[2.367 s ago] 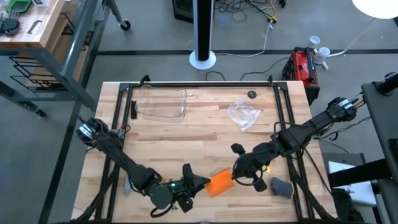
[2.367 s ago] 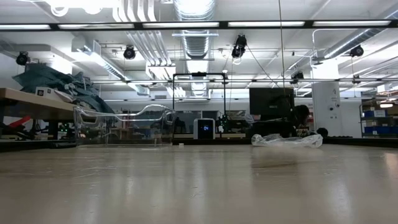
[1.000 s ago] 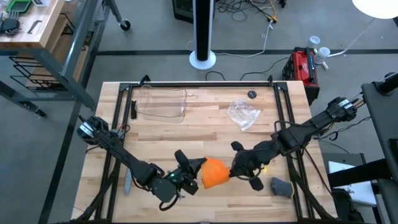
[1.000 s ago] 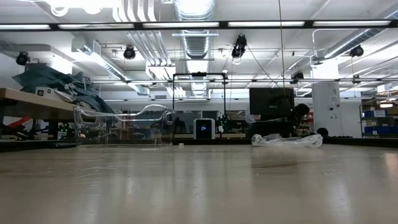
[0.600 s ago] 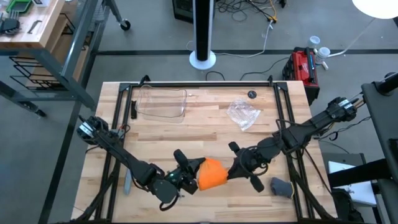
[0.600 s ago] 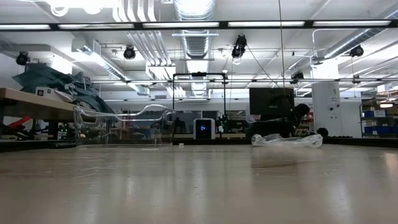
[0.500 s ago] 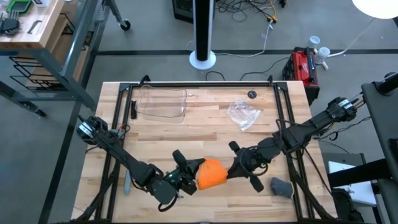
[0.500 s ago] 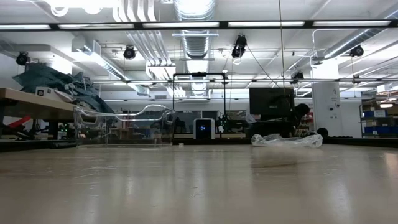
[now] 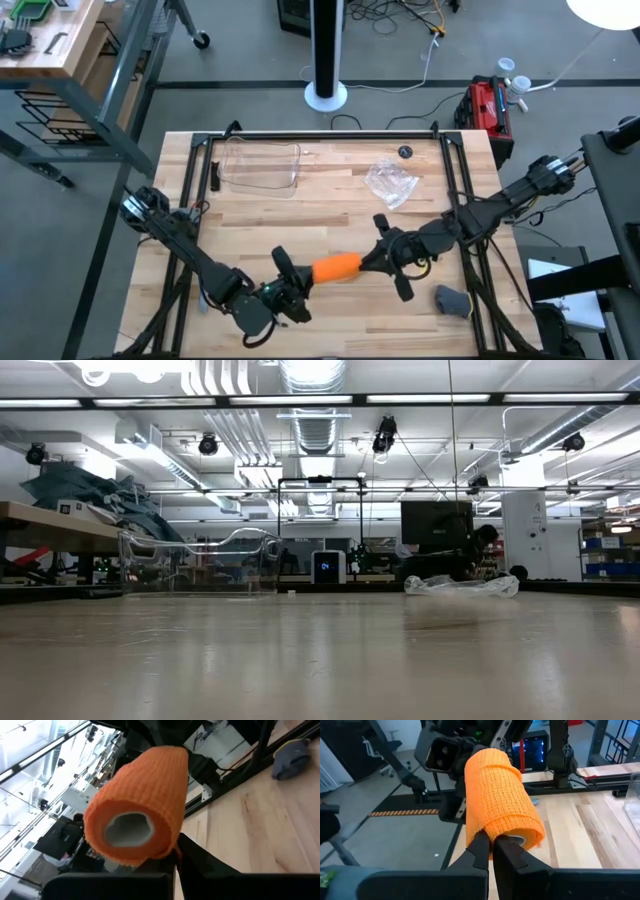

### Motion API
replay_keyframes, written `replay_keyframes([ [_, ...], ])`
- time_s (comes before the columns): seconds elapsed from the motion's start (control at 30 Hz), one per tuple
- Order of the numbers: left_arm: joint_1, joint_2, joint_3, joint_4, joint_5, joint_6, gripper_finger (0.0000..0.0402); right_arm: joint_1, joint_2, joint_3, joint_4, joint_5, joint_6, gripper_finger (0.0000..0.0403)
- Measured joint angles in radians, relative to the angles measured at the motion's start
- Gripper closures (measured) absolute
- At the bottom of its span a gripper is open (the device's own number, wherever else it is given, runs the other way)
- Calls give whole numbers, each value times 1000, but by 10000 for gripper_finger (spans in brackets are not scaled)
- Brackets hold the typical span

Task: Roll bandage
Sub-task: Roll the orange bandage

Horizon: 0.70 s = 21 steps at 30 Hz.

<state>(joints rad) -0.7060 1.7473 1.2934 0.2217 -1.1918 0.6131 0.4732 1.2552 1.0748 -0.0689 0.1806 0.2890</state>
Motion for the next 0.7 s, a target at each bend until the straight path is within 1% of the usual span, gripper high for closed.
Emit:
replay_keyframes([
  [0.2,-5,-2,0,0,4,-6,401,0,9,0,2,12,-20,403],
  [0.4,-2,-4,0,0,-4,-70,399,0,9,0,6,22,-20,403],
  [0.5,-1,-4,0,-8,-10,-75,387,0,9,0,7,23,-20,403],
  [0.63,-1,-5,0,-40,-84,-109,365,0,8,0,10,26,-20,403],
  [0.7,-1,-5,0,-76,-89,-138,353,0,7,0,24,26,-22,403],
])
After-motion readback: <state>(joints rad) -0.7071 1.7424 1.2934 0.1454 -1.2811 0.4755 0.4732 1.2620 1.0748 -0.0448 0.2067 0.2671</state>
